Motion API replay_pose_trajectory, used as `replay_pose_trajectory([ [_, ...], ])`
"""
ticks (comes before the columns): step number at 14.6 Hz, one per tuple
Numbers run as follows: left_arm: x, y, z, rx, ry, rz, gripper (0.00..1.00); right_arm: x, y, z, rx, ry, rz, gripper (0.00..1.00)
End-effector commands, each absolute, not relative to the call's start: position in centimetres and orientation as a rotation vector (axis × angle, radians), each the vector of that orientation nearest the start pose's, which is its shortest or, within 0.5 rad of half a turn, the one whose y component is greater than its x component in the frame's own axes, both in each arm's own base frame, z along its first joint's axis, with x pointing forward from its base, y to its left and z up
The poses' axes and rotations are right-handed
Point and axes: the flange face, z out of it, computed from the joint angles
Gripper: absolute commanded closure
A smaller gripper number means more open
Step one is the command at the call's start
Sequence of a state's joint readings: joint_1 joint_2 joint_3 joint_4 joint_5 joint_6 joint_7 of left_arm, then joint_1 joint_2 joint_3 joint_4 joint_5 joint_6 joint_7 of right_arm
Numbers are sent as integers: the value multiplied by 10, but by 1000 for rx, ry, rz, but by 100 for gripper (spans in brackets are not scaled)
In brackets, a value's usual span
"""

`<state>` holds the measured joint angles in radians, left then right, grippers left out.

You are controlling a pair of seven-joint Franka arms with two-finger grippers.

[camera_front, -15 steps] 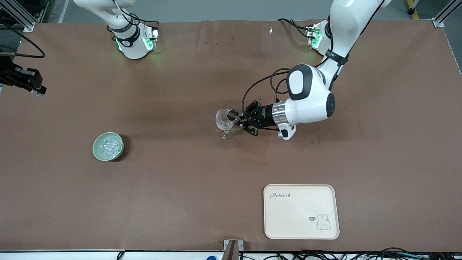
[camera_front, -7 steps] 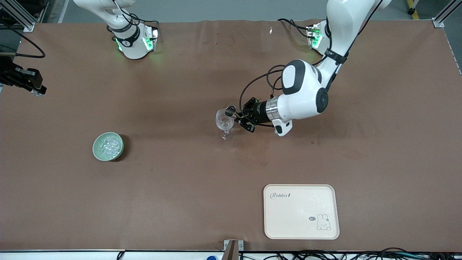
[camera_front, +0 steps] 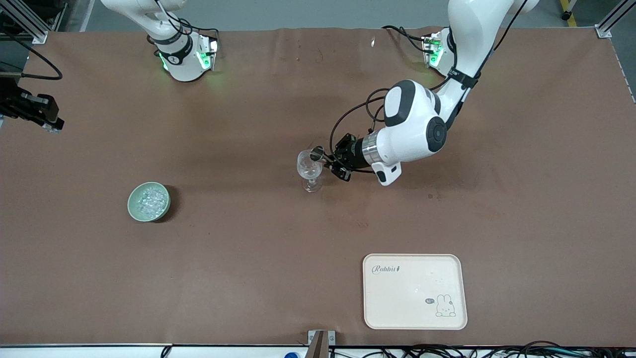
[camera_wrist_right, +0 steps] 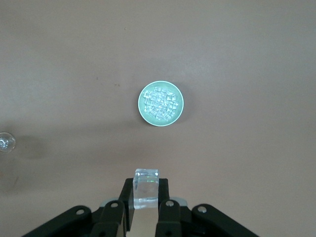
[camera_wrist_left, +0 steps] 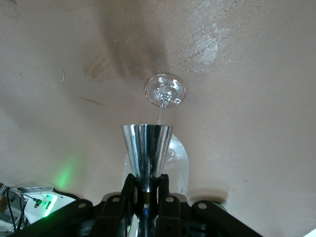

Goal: Pour wine and add ice with both arms
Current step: 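Tilt the silver jigger over the wine glass with the left gripper to pour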

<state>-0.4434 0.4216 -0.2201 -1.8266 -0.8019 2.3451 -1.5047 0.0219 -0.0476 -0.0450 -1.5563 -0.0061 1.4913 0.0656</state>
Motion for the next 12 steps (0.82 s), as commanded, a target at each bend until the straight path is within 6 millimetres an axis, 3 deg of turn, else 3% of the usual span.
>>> replay_pose_trajectory([
  [1,518,-406,335,-2568,-2226,959,100,525,-10,652,-3132,156,27,96],
  [5,513,-415,337,-2579,-2196,896,100,525,-10,652,-3132,156,27,96],
  [12,522,-421,338,-2546,-2217,806,100,525,-9,651,-3132,153,29,96],
])
